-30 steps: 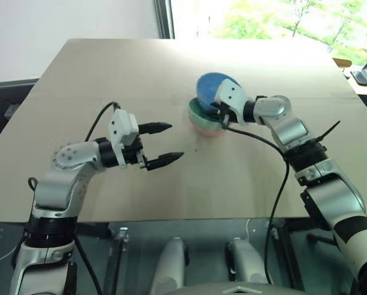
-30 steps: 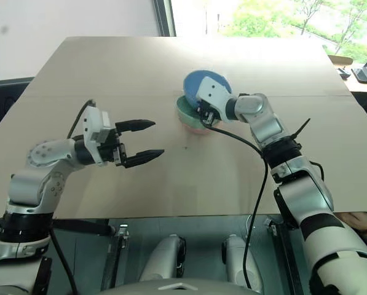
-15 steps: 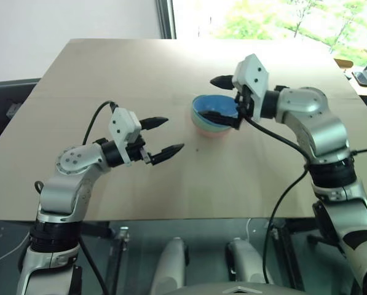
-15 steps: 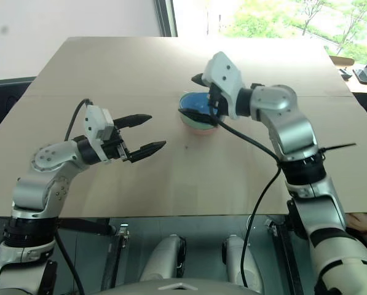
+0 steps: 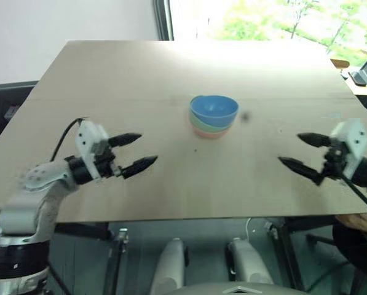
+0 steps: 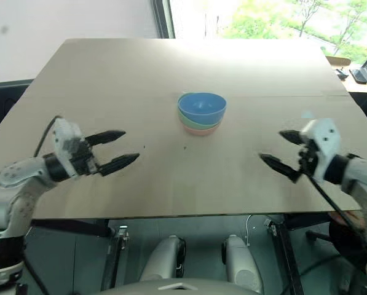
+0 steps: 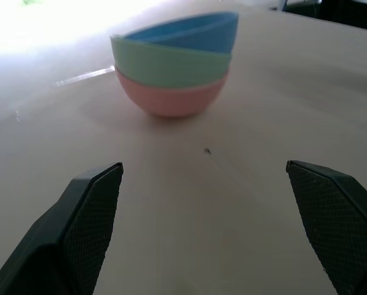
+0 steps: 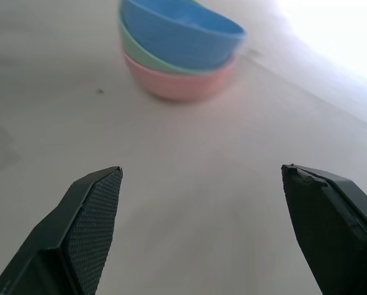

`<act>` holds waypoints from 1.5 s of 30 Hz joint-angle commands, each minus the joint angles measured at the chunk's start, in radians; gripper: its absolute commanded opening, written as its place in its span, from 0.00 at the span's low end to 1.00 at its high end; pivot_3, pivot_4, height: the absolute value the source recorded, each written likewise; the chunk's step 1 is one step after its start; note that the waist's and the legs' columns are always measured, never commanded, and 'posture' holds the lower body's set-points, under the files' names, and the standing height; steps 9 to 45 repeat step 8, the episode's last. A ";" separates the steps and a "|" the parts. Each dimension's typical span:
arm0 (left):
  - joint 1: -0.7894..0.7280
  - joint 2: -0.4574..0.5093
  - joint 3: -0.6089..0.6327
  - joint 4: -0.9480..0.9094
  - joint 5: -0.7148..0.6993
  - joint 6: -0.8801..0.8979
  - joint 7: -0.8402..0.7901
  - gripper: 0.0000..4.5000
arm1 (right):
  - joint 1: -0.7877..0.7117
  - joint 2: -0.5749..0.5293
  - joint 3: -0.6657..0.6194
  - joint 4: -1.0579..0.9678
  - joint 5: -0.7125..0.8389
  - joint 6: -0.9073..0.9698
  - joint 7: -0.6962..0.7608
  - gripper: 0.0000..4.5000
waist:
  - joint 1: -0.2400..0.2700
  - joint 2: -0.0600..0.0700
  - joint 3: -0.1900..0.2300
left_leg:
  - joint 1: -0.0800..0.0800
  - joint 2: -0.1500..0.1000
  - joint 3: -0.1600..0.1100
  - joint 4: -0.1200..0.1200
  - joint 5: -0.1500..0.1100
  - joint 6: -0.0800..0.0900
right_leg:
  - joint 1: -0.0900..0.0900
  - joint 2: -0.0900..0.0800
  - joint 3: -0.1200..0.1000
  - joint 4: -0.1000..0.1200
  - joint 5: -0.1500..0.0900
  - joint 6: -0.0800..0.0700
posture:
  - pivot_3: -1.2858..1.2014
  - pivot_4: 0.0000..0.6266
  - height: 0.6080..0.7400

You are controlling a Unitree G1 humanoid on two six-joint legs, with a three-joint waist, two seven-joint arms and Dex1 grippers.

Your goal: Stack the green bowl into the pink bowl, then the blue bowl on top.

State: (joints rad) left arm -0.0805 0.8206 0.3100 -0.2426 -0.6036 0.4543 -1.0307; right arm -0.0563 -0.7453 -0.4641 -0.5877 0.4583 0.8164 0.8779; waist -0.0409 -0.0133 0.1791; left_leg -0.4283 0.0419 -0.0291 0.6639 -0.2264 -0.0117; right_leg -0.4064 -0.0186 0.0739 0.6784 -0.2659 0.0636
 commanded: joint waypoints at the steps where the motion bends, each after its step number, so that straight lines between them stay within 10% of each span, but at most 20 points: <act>1: -0.022 0.005 0.018 -0.010 0.038 -0.051 0.032 1.00 | 0.015 -0.030 -0.074 -0.059 0.069 0.007 -0.010 0.97 | 0.000 0.000 0.000 | 0.001 0.000 0.000 0.000 0.000 0.000 | 0.001 0.000 0.000 0.000 0.000 0.000 | 0.52 0.24 1.00; 45: -0.054 -0.001 -0.011 -0.018 -0.002 -0.031 -0.004 1.00 | 0.013 -0.057 -0.058 -0.078 0.129 0.010 -0.053 0.97 | 0.003 0.000 0.000 | 0.006 0.000 0.001 0.000 0.000 0.000 | 0.006 0.000 0.001 -0.001 -0.002 0.002 | 0.52 0.24 1.00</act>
